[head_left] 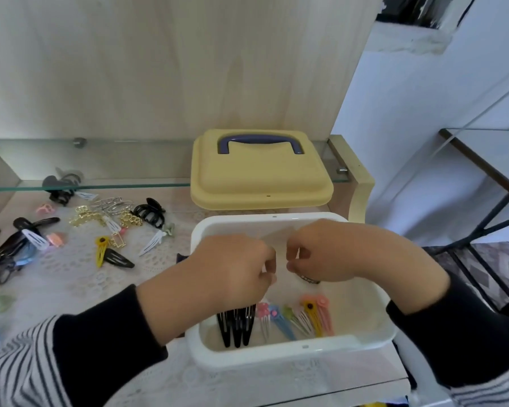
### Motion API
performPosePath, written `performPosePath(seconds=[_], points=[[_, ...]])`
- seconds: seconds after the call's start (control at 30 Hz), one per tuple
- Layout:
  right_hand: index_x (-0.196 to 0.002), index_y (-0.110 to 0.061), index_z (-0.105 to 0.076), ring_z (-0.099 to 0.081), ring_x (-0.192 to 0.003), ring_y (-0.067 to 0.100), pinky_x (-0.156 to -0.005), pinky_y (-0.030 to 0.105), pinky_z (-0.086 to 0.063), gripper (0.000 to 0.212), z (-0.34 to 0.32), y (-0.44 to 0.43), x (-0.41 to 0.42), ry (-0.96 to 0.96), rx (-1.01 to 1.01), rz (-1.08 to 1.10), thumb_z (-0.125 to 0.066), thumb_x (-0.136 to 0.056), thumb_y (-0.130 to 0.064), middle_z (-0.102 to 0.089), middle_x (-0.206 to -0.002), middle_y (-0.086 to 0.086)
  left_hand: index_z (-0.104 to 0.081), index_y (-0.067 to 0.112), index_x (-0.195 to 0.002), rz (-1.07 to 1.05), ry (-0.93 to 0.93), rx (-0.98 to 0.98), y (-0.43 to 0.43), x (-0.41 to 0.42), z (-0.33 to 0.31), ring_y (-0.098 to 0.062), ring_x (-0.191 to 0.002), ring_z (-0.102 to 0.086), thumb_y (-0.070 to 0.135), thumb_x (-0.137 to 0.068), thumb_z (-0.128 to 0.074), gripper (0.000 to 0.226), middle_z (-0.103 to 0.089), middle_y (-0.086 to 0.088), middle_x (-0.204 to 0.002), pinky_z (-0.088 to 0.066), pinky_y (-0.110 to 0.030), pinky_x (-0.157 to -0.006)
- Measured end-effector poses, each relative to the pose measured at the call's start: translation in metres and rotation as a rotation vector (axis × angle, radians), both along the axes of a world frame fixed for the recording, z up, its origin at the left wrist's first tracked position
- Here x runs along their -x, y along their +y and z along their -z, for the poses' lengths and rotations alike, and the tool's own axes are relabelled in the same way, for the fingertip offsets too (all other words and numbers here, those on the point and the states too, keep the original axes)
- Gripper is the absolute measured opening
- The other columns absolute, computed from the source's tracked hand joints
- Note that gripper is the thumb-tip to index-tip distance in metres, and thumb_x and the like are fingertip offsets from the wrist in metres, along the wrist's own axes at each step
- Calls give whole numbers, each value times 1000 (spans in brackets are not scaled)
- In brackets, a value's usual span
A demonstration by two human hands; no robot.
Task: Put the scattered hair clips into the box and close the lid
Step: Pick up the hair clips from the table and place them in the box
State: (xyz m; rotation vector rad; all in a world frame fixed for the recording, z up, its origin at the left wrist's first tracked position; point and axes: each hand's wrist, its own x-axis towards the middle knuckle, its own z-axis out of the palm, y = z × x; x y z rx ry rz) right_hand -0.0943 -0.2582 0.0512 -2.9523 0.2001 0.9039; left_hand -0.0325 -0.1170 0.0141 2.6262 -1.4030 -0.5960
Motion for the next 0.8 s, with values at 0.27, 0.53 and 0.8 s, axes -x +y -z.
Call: performPosePath(seconds=[0.27, 0.53, 0.8], points=[[-106, -27, -63, -59, -85, 11, -82, 35, -52, 22, -16, 26, -1, -398, -243, 143, -46, -96, -35, -62, -100, -10, -61, 38, -103, -223, -182, 462, 48, -7, -33, -2, -96, -56, 36, -96, -43, 19, -60, 21, -98, -45, -25, -76], [-98, -19, -64, -59, -78, 13, -71, 32, -51, 13, -19, 111, -15, -976, -506, 198, -53, -90, -21, -63, -85, -5, -66, 32, -98, -503, -279, 942, 122, -35, -21, -1, -93, -60, 38, -91, -47, 21, -66, 19, -94, -46, -26, -77], [-105, -11, -62, -57, -84, 20, -72, 33, -49, 21, 12, 213, -46, -1253, -612, 193, -51, -88, -15, -59, -98, 4, -62, 25, -102, -800, -260, 1099, 181, -65, 40, -5, -96, -60, 17, -94, -54, 13, -63, 17, -97, -47, -27, -88]])
